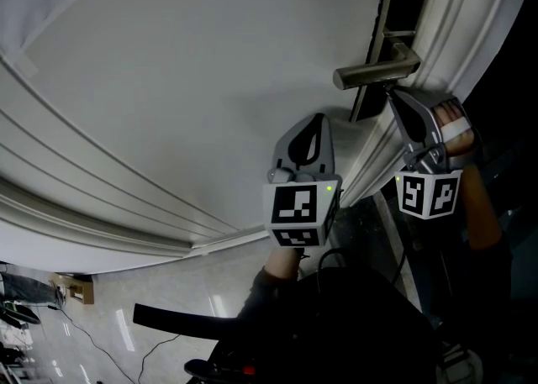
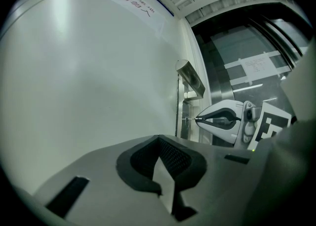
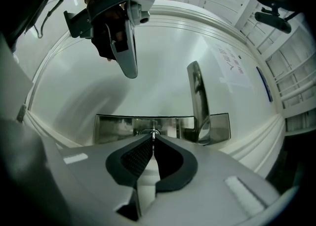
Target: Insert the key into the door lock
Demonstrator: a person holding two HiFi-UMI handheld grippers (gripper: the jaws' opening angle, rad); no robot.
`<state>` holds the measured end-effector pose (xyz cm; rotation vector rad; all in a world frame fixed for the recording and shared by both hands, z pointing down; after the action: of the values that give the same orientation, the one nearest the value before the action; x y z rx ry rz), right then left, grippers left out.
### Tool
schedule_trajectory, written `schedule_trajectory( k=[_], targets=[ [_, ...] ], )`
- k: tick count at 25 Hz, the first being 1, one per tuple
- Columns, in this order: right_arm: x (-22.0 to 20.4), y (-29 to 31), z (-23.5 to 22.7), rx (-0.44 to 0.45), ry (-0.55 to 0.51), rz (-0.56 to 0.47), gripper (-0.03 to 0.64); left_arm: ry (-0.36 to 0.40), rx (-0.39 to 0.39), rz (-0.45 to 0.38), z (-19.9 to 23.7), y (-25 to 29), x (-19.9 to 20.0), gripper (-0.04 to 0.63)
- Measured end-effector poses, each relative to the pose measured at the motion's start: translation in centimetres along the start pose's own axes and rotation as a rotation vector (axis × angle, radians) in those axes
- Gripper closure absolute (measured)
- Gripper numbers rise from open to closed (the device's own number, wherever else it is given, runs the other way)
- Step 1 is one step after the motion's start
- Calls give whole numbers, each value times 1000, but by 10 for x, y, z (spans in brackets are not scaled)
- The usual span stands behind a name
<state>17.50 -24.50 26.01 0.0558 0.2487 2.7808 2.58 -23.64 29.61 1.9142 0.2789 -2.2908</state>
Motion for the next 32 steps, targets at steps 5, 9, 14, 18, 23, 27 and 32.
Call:
schedule_trajectory(
  k=[5, 9, 14, 18, 23, 27, 32],
  targets=[
    [0, 0, 0, 0, -2, 5, 604, 1, -2, -1, 0, 0, 1, 595],
    [1, 0, 0, 0, 1, 7, 604, 2, -7, -2, -1, 0, 1, 595],
    [1, 0, 0, 1, -1, 10, 604, 2, -8, -5, -1, 1, 2, 595],
    [1, 1, 0, 0, 1, 15, 604, 1, -12, -6, -1, 2, 2, 595],
    [1, 1, 0, -1, 2, 21, 604, -2, -14, -7, -1, 2, 3, 595],
    [1, 1, 0, -1, -1, 26, 604, -3, -19, -8, -2, 2, 2, 595],
    [2, 1, 0, 2, 2, 31, 604, -5, -20, -8, -2, 2, 2, 595]
  ],
)
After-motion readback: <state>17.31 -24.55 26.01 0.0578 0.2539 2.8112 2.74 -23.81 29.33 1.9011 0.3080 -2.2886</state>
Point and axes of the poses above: the fingertips, and each gripper's own axes: y forward along the fingers, z to its left, x out of its top, the point moved 5 cm from there along -y, backward along the fingers, and after that the axes turned 12 degrees about x, right-handed, at the moved point
